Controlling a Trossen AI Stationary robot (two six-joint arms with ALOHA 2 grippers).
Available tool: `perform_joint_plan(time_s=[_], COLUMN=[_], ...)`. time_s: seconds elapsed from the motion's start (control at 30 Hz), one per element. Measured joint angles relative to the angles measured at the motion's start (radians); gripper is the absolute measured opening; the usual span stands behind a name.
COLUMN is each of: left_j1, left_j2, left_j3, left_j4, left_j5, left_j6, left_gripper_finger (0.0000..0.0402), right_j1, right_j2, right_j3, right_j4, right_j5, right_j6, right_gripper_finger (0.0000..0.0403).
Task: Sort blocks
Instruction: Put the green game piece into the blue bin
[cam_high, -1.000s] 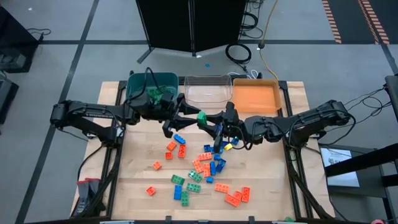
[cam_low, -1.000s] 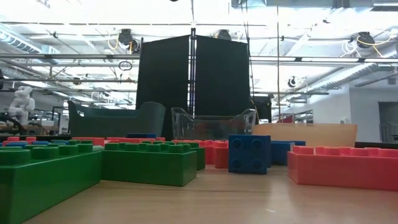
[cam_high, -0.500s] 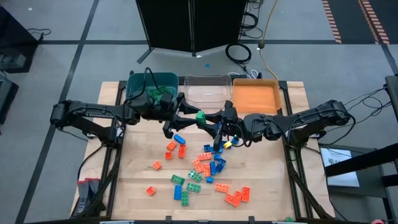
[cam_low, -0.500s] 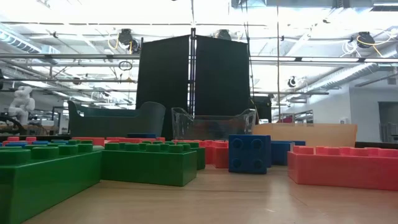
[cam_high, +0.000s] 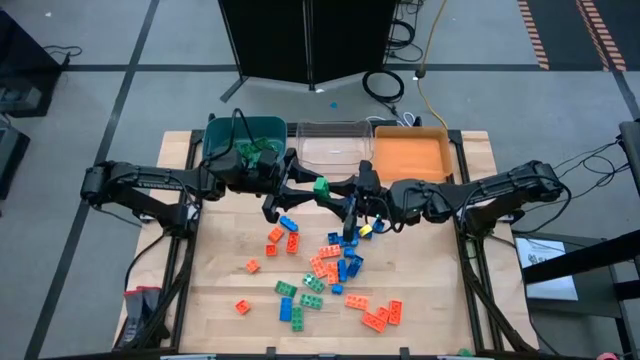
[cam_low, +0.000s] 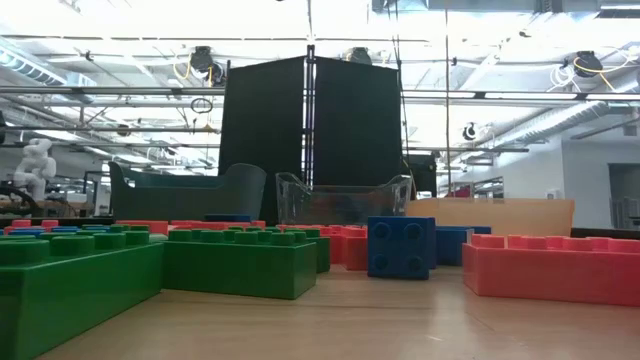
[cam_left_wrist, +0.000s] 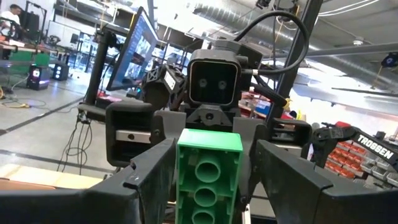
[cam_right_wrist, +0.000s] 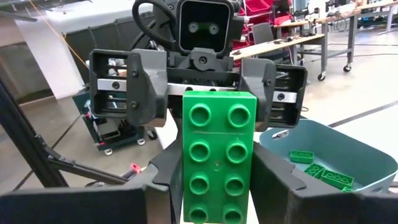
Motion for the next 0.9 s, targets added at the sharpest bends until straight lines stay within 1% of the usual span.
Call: perform_joint_plan(time_s=[0.2, 0.4, 0.53, 0.9], left_j1=[0.002, 0.002, 0.002, 0.002], left_j2=[0.000, 0.000, 0.000, -0.001], left_j3=[0.000, 0.000, 0.000, 0.000], left_j4=[0.000, -0.014, -0.018, -0.017], left_j5=[0.003, 0.007, 0.009, 0.010], left_j6=[0.026, 0.043, 0.043, 0.045], left_gripper_finger=[0.0223, 0.0187, 0.0172, 0.0159], right_j1=[-0.004, -0.006, -0.010, -0.012], right_j2=[0.000, 0.000, 0.000, 0.000], right_j3=[0.000, 0.000, 0.000, 0.000], right_j4=[-0.004, -0.004, -0.004, -0.007], right_j5=[-0.027, -0.027, -0.049, -0.054], right_j6=[0.000, -0.002, -0.007, -0.007], right_gripper_finger=[0.0120, 0.0120, 0.0120, 0.0120])
